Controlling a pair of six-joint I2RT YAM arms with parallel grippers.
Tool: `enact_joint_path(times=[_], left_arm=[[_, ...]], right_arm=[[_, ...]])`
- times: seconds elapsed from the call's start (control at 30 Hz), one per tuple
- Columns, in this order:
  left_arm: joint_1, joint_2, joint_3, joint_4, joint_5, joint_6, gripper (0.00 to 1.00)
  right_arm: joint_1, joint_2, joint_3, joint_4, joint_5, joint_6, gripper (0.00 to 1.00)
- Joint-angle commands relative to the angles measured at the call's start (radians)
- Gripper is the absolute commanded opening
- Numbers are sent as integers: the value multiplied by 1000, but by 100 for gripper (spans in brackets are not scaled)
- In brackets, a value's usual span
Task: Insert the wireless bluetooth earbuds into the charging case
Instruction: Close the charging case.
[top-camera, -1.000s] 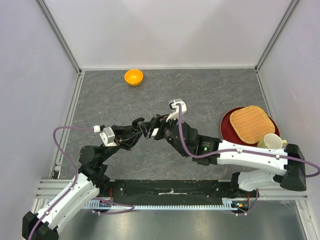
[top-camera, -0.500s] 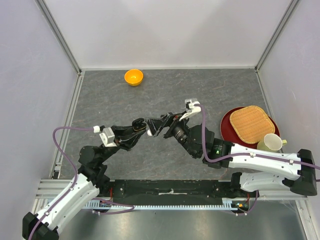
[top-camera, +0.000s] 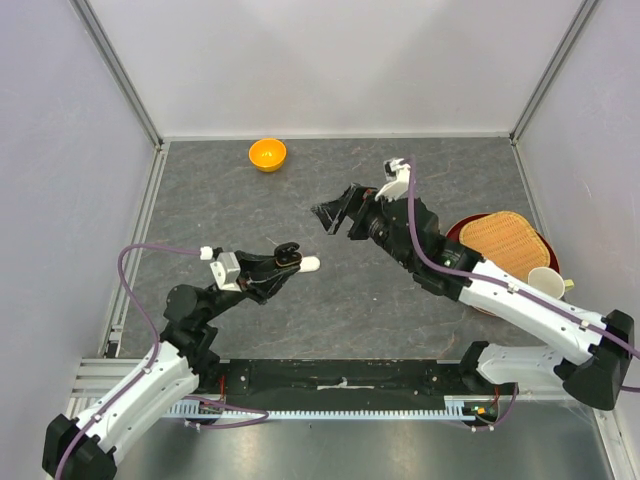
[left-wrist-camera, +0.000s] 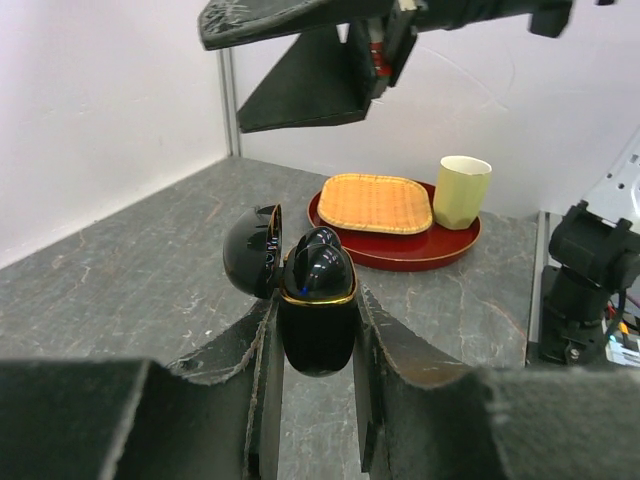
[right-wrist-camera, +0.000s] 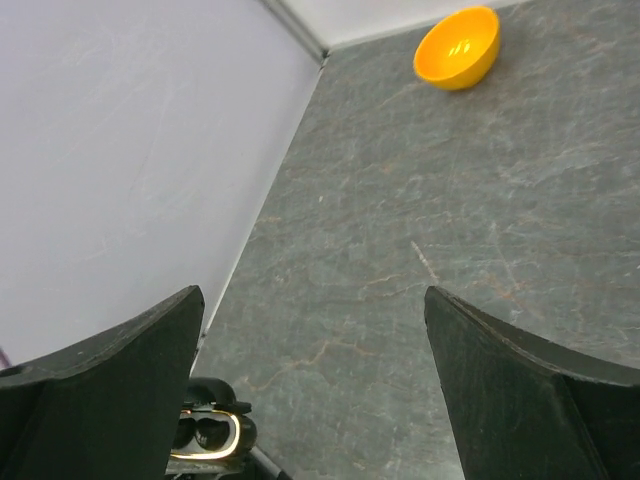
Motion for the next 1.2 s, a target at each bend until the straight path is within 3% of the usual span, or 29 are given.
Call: enact_joint_path(times=[0.0,0.43,0.83,1.17], left_arm=[[-1,10,43,49,66,-30,2],[-1,54,63,67,158,-44,2],[-1,126,100,110,172,-56,2],[-1,162,98,121,131,-71,2]], right_arm=[[-65,40,72,-29,-296,58,98],[-80,122,74,0,-481,75,98],[-80,179,57,-32,-541,64,98],[-80,124,-32,-32,-560,52,98]])
